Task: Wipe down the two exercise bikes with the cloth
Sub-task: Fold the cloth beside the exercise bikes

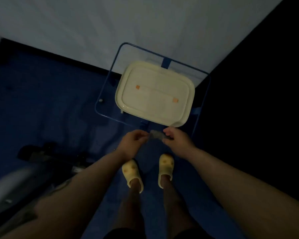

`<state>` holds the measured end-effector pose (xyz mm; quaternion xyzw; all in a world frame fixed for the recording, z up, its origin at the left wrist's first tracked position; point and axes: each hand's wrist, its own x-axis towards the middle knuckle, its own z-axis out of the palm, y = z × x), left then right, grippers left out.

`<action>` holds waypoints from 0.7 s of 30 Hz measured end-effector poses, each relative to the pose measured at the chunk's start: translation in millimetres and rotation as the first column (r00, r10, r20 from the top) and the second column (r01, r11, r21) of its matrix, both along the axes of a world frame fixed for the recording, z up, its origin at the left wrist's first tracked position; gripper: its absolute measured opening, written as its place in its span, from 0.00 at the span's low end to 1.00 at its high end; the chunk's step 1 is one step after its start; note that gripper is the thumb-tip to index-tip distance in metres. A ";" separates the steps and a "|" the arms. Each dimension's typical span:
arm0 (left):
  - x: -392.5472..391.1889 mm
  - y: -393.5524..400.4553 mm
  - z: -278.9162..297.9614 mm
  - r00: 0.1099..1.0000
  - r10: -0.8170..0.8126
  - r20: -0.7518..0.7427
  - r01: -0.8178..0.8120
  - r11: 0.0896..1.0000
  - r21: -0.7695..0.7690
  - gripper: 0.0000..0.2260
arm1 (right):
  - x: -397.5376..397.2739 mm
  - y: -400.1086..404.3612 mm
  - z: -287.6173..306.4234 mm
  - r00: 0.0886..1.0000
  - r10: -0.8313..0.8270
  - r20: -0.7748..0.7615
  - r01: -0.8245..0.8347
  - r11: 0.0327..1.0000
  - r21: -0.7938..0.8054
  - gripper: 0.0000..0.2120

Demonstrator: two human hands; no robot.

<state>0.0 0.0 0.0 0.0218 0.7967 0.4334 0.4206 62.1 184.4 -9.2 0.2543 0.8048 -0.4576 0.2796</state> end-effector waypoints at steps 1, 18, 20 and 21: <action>0.9 1.3 -4.9 1.000 0.021 -0.001 -0.021 1.000 0.012 0.05 | 1.5 -0.1 -3.1 1.000 -0.007 -0.005 0.007 1.000 0.009 0.17; 7.7 3.3 -28.7 0.995 0.100 0.011 -0.101 0.994 0.049 0.09 | 6.1 5.2 -25.3 0.996 -0.054 -0.065 0.062 0.991 0.121 0.02; 7.5 1.5 -25.0 0.994 0.105 0.016 -0.106 0.993 0.051 0.08 | 6.0 5.3 -20.5 0.994 -0.032 -0.103 0.050 0.983 0.176 0.02; 7.4 0.5 -23.0 0.995 0.102 0.013 -0.103 0.993 0.052 0.07 | 5.4 5.6 -16.5 0.992 -0.026 -0.120 0.050 0.978 0.201 0.02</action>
